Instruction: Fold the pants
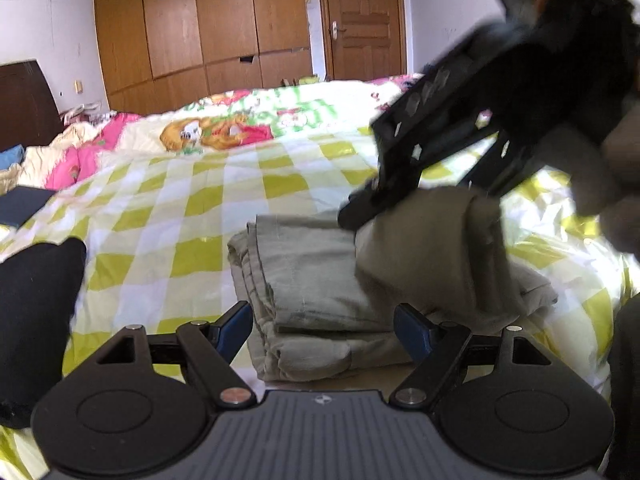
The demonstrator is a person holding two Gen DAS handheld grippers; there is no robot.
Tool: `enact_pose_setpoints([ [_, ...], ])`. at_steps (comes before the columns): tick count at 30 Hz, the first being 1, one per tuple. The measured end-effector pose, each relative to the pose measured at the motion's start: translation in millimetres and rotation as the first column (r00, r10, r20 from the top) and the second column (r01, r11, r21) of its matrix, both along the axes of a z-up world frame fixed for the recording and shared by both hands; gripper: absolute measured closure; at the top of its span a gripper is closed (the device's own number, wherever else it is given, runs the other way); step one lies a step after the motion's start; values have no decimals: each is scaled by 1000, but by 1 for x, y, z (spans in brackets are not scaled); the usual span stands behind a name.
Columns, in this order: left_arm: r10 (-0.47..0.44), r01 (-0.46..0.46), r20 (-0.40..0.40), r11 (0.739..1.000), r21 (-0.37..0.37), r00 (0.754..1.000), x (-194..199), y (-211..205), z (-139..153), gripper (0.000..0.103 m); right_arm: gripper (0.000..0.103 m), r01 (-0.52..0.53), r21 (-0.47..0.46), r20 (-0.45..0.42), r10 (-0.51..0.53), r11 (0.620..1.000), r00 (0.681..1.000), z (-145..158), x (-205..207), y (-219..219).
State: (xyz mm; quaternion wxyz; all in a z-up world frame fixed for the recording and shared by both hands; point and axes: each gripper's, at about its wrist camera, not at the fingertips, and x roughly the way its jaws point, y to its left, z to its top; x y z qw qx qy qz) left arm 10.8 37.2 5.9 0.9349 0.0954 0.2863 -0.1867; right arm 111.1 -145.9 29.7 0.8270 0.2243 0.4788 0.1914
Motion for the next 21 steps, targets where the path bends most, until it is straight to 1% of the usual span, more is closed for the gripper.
enact_pose_setpoints([
  [2, -4, 4, 25, 1000, -6, 1000, -6, 4, 5, 13, 56, 46, 81, -35, -44, 996, 998, -10, 0, -9],
  [4, -6, 7, 36, 1000, -16, 999, -13, 10, 9, 13, 54, 98, 162, -57, -90, 982, 994, -16, 1, -20],
  [6, -1, 2, 31, 1000, -29, 1000, -18, 16, 13, 13, 53, 124, 191, -36, -119, 974, 992, -13, 3, -25],
  [8, 4, -3, 32, 999, -51, 999, -23, 20, 19, 13, 53, 115, 183, 2, -118, 976, 993, -7, 6, -23],
  [12, -35, 42, 54, 991, -131, 998, -30, 22, 38, 13, 50, 25, 188, 29, -31, 982, 999, -1, 10, -3],
  [13, -44, 54, 70, 988, -146, 997, -32, 22, 43, 13, 50, -16, 169, 50, 7, 986, 999, 1, 8, 4],
  [14, -53, 66, 87, 986, -151, 995, -34, 21, 46, 11, 48, -56, 124, 79, 47, 991, 996, 6, 7, 12],
  [15, -61, 76, 103, 986, -148, 993, -35, 19, 49, 8, 46, -79, 81, 101, 71, 994, 992, 10, 6, 17],
  [16, -62, 77, 110, 987, -138, 992, -35, 18, 49, 6, 45, -91, 59, 115, 83, 994, 990, 12, 4, 19],
  [18, -55, 67, 98, 991, -118, 994, -29, 15, 44, 6, 44, -71, 62, 113, 64, 996, 992, 14, 4, 14],
  [21, -28, 30, 22, 994, -105, 999, -12, 10, 26, 6, 42, -3, 15, 93, 2, 1000, 996, 11, 9, 2],
])
